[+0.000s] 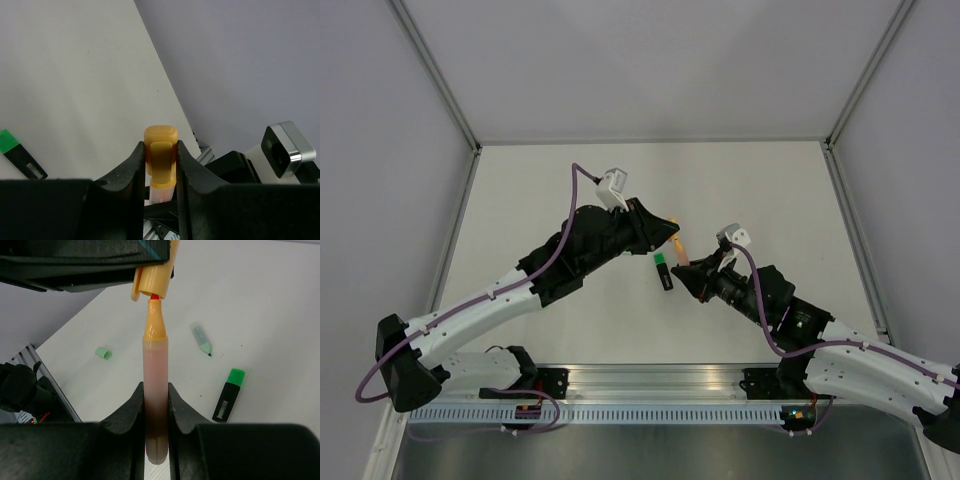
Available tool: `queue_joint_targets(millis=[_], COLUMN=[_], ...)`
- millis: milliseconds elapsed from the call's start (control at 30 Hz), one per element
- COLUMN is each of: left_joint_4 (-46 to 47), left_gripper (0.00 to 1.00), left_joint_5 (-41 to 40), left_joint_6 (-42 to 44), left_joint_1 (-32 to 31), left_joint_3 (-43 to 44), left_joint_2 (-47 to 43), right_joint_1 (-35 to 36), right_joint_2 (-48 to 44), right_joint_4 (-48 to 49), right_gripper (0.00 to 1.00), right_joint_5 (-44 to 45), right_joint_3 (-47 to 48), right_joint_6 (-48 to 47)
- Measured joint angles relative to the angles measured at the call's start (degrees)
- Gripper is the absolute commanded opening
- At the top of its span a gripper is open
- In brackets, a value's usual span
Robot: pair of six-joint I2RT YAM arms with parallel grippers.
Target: Insert the pens into the pen caps
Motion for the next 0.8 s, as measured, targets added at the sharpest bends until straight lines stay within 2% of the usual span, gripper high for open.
queue_joint_targets(millis=[267,500,733,767,800], left_joint_4=[3.1,9.6,10.7,10.7,10.6], left_gripper=[0.02,0.02,0.02,0.03,0.09], left_joint_5=[0.2,-1.5,-4.0,-4.3,-4.4], left_joint_6=[0.0,0.0,0.2,0.2,0.3], left_joint_1=[-1.4,-3.3,-5.2,-5.4,-5.4], left_joint_3=[-2.0,-4.8,-5.4,-5.4,-5.4], left_joint_2=[1.0,2.4,2.9,2.9,2.9], right_joint_1=[0.0,0.0,0.2,0.3,0.3], right_joint_2=[0.0,-0.4,-2.5,-2.5,-2.5], right_joint_4=[0.0,-1.7,-4.2,-4.4,-4.4], right_gripper=[0.0,0.0,0.0,0.0,0.0], right_joint_5=[1.4,4.3,6.2,6.3,6.2], right_joint_3=[0.0,0.0,0.0,0.0,0.0], right_joint_6=[0.3,1.2,1.2,1.1,1.0])
